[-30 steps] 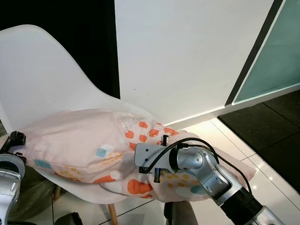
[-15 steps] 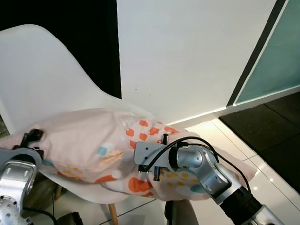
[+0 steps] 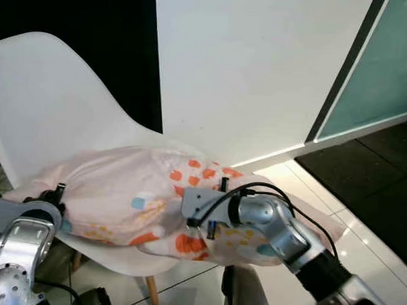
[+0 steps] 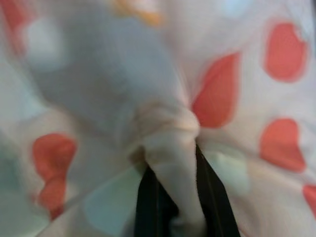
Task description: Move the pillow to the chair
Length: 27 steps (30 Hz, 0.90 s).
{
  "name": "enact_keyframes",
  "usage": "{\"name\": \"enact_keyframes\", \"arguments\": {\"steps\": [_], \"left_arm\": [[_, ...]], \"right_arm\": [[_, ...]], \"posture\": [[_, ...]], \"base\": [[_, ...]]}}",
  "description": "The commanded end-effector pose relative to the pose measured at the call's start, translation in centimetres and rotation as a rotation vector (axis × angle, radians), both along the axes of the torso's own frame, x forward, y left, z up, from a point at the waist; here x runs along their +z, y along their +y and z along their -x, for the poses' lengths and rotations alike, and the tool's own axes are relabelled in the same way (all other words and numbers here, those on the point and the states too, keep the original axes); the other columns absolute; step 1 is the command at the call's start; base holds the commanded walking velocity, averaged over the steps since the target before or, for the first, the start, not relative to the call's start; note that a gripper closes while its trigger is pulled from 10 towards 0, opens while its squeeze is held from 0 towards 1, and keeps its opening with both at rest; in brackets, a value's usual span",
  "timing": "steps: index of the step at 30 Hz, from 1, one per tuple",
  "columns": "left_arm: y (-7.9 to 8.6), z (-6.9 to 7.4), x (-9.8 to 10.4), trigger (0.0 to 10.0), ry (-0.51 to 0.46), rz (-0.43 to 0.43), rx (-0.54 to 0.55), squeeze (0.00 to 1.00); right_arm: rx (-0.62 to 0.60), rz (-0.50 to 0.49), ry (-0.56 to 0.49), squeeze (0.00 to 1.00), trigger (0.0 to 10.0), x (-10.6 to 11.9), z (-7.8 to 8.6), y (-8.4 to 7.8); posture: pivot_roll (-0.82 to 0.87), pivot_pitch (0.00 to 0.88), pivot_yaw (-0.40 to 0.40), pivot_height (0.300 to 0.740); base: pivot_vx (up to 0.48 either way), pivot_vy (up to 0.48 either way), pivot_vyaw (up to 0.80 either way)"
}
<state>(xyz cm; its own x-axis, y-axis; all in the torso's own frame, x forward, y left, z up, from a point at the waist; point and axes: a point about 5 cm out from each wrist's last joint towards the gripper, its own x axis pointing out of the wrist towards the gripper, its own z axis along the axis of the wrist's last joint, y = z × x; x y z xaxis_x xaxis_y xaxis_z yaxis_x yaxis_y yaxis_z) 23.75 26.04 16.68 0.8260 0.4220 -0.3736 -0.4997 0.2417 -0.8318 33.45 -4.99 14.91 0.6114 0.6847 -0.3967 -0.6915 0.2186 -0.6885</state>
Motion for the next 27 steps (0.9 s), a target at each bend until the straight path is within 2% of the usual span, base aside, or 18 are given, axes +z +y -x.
{"name": "enact_keyframes", "arguments": {"steps": [1,3,6,9,12,14,15,16,17,19,20,21,23,25,26,27], "left_arm": [[-0.8,0.6,0.3,0.0,-0.064,0.05,0.038,0.0],[-0.9,0.7,0.7,0.0,-0.091,0.049,0.049,0.0],[-1.0,1.4,2.8,0.0,-0.204,0.032,0.088,0.0],[-1.0,1.6,3.4,0.0,-0.23,0.023,0.103,0.0],[-1.4,1.8,6.1,0.0,-0.377,-0.006,0.1,0.0],[-1.4,1.8,6.1,0.0,-0.377,-0.006,0.1,0.0],[-1.5,1.9,6.5,0.0,-0.403,-0.007,0.099,0.0],[-2.0,1.9,7.8,0.0,-0.466,-0.021,0.084,0.0],[-2.0,1.9,7.8,0.0,-0.466,-0.021,0.084,0.0],[-3.5,1.9,10.9,0.0,-0.582,-0.072,0.017,0.0],[-3.5,1.9,10.9,0.0,-0.582,-0.072,0.017,0.0],[-5.2,1.8,12.5,0.0,-0.648,-0.117,-0.075,0.0],[-5.5,1.9,12.7,0.0,-0.657,-0.124,-0.094,0.0],[-6.4,2.1,11.2,0.0,-0.606,-0.118,-0.158,0.0],[-6.4,2.1,11.2,0.0,-0.606,-0.118,-0.158,0.0],[-6.9,2.5,9.9,0.0,-0.554,-0.121,-0.191,0.0]], "right_arm": [[-0.117,-0.027,-0.185,0.0,10.0,1.4,-2.3,1.0],[-0.138,-0.05,-0.217,0.0,10.0,1.9,-2.7,1.5],[-0.18,-0.096,-0.346,0.0,10.0,3.4,-3.6,3.7],[-0.176,-0.106,-0.38,0.0,10.0,3.9,-3.6,4.4],[-0.194,-0.155,-0.476,0.0,10.0,5.4,-3.8,5.9],[-0.194,-0.155,-0.476,0.0,10.0,5.4,-3.8,5.9],[-0.2,-0.17,-0.489,0.0,10.0,5.6,-3.9,6.2],[-0.211,-0.2,-0.523,0.0,10.0,6.3,-4.0,6.6],[-0.211,-0.2,-0.523,0.0,10.0,6.3,-4.0,6.6],[-0.233,-0.267,-0.594,0.0,10.0,7.9,-4.1,7.5],[-0.233,-0.267,-0.594,0.0,10.0,7.9,-4.1,7.5],[-0.245,-0.324,-0.631,0.0,10.0,9.0,-4.1,8.1],[-0.248,-0.335,-0.639,0.0,10.0,9.2,-4.1,8.3],[-0.234,-0.38,-0.625,0.0,10.0,9.7,-3.9,8.9],[-0.234,-0.38,-0.625,0.0,10.0,9.7,-3.9,8.9],[-0.218,-0.409,-0.613,0.0,10.0,9.9,-3.7,9.3]], "posture": [[-0.1,0.081,-0.051,0.3],[-0.08,0.08,-0.059,0.3],[-0.06,0.082,-0.073,0.3],[-0.05,0.084,-0.077,0.3],[-0.02,0.083,-0.09,0.3],[-0.02,0.083,-0.09,0.3],[-0.02,0.083,-0.09,0.3],[-0.02,0.083,-0.091,0.3],[-0.02,0.083,-0.091,0.3],[0.0,0.078,-0.093,0.3],[0.0,0.078,-0.093,0.3],[0.01,0.075,-0.094,0.3],[0.01,0.075,-0.094,0.3],[0.02,0.073,-0.092,0.3],[0.02,0.073,-0.092,0.3],[0.02,0.071,-0.091,0.3]], "base": [[0.0,0.0,0.0],[0.0,0.0,0.0],[0.0,0.0,0.0],[0.0,0.0,0.0],[0.0,0.0,0.0],[0.0,0.0,0.0],[0.0,0.0,0.0],[0.0,0.0,0.0],[0.0,0.0,0.0],[0.0,0.0,0.0],[0.0,0.0,0.0],[0.0,0.0,0.0],[0.0,0.0,0.0],[0.0,0.0,0.0],[0.0,0.0,0.0],[0.0,0.0,0.0]]}}
